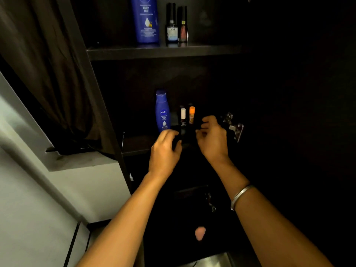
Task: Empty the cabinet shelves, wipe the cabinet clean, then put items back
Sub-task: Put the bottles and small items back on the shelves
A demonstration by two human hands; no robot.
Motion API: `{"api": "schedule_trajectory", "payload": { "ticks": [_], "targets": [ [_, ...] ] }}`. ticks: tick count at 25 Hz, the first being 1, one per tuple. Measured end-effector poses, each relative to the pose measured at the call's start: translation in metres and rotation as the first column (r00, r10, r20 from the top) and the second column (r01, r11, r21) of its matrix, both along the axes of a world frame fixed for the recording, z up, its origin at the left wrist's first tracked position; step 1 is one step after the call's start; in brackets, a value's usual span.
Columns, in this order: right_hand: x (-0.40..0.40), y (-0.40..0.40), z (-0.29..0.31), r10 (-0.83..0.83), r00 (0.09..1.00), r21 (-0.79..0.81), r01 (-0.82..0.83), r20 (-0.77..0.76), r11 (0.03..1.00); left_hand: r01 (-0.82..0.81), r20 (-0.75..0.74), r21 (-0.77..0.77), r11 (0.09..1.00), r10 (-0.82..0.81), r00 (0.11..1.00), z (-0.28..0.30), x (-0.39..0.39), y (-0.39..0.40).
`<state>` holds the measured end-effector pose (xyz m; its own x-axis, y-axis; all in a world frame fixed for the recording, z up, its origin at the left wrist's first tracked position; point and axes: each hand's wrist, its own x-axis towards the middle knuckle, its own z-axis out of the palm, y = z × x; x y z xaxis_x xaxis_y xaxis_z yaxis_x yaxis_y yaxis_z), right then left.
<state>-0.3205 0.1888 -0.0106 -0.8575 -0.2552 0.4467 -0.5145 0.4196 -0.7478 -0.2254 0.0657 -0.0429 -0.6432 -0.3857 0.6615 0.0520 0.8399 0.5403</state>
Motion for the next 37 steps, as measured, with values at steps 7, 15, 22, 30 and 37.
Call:
{"api": "schedule_trajectory", "payload": {
  "ticks": [7,15,22,30,37],
  "targets": [
    [0.062,0.015,-0.023,-0.046,0.998,0.011,0.047,-0.04,0.999,0.089,0.001,-0.116,0.989,-0.09,0.996,-0.034,0.049,0.001],
    [0.084,0.053,-0.189,-0.087,0.878,0.675,-0.294,0.47,0.676,0.134,0.37,0.02,0.991,-0.132,0.92,-0.154,0.107,-0.004],
    [0.074,0.057,-0.32,-0.143,0.839,0.804,-0.434,0.525,0.406,0.124,0.515,0.041,0.991,-0.127,0.848,-0.238,0.122,-0.01],
    [0.065,0.064,-0.364,-0.086,0.888,0.75,-0.326,0.452,0.576,0.1,0.503,0.112,0.989,-0.143,0.852,-0.273,0.11,0.0],
    [0.066,0.034,-0.209,0.337,0.805,0.076,-0.424,0.488,0.903,0.152,0.371,0.33,0.932,-0.276,0.887,-0.212,0.075,0.007]
  ]
}}
